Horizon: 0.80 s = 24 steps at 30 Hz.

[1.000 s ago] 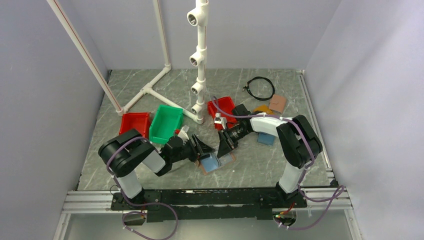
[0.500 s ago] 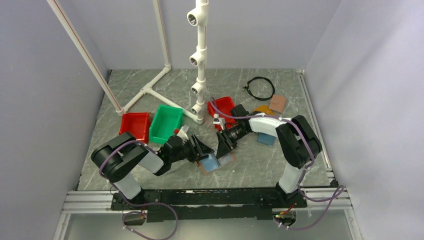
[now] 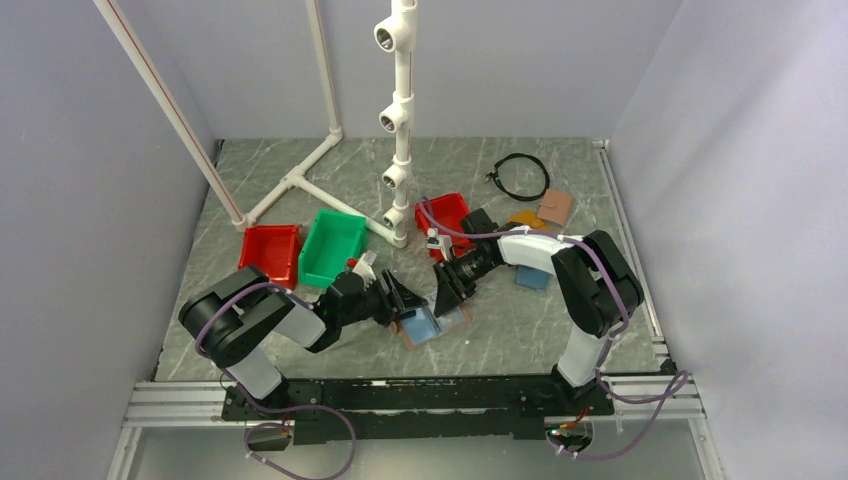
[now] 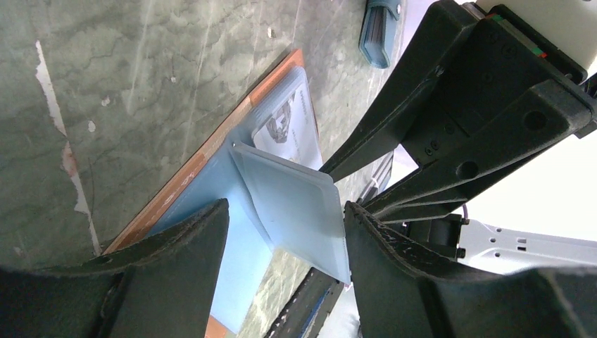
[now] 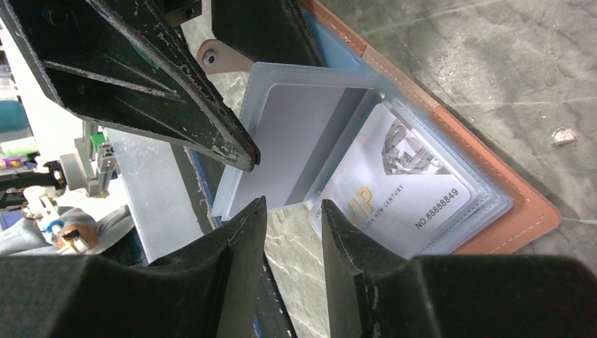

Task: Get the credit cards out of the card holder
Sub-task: Remove the credit card from the card holder.

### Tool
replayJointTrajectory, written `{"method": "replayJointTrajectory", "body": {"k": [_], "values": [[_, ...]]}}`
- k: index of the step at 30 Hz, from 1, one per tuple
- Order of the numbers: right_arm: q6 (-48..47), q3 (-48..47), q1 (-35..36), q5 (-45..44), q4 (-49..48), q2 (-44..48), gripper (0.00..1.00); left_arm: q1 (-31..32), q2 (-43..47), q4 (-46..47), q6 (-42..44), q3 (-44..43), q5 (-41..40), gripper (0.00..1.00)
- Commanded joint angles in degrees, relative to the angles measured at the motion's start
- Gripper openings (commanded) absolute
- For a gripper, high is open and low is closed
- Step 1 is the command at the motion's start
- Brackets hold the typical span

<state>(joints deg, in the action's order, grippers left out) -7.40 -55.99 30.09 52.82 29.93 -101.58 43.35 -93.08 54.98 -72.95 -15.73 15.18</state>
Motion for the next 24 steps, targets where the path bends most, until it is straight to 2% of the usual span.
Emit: {"method": "replayJointTrajectory", "body": {"k": [1, 24], "values": [[-0.82, -1.82, 0.02, 2.14, -0.22, 0.9, 0.38, -0.14, 0.75, 2.53, 1.64, 0.84, 0.63, 0.67], [-1.25, -1.85, 0.15, 2.97, 0.19, 0.69, 0.38, -0.28, 0.21, 7.56, 2.28, 2.69, 0.99, 0.68]]}}
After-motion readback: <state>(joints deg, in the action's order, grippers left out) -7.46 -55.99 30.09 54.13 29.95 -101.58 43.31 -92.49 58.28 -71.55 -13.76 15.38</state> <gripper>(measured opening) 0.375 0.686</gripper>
